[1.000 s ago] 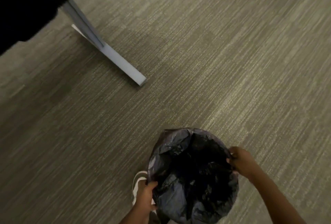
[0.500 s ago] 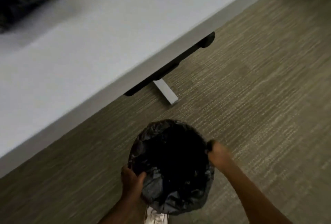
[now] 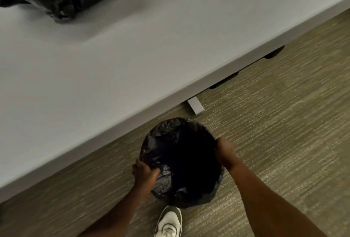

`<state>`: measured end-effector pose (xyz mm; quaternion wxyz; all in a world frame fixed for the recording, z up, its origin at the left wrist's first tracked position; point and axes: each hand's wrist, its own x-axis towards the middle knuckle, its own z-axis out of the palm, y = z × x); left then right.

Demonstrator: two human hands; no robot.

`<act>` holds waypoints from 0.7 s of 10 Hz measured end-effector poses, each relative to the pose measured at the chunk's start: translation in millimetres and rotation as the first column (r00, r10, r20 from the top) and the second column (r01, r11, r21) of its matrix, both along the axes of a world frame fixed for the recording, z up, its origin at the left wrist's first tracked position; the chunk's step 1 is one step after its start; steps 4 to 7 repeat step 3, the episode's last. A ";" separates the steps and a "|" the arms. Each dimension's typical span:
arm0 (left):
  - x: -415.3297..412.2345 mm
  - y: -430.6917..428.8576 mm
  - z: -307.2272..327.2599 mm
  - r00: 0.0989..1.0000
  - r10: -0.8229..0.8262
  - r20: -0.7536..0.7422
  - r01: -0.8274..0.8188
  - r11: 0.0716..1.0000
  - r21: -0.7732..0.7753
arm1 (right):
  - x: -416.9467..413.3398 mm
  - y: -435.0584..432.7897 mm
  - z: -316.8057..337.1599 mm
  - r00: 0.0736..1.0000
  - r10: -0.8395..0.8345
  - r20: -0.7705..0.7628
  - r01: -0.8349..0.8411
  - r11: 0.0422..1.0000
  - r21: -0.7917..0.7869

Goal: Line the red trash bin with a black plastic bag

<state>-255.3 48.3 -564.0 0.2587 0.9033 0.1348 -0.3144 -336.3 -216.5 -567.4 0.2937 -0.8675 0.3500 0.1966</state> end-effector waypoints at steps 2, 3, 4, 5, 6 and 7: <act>-18.9 7.4 7.4 0.885 -0.453 0.106 0.421 0.877 0.233 | -10.8 7.2 4.4 0.988 0.141 -0.069 -0.148 0.982 -0.113; -41.3 18.3 28.9 0.688 -0.707 0.166 0.549 0.656 0.518 | -29.1 38.1 24.2 0.957 0.242 -0.158 -0.283 0.894 -0.347; -41.3 18.3 28.9 0.688 -0.707 0.166 0.549 0.656 0.518 | -29.1 38.1 24.2 0.957 0.242 -0.158 -0.283 0.894 -0.347; -41.3 18.3 28.9 0.688 -0.707 0.166 0.549 0.656 0.518 | -29.1 38.1 24.2 0.957 0.242 -0.158 -0.283 0.894 -0.347; -41.3 18.3 28.9 0.688 -0.707 0.166 0.549 0.656 0.518 | -29.1 38.1 24.2 0.957 0.242 -0.158 -0.283 0.894 -0.347; -41.3 18.3 28.9 0.688 -0.707 0.166 0.549 0.656 0.518 | -29.1 38.1 24.2 0.957 0.242 -0.158 -0.283 0.894 -0.347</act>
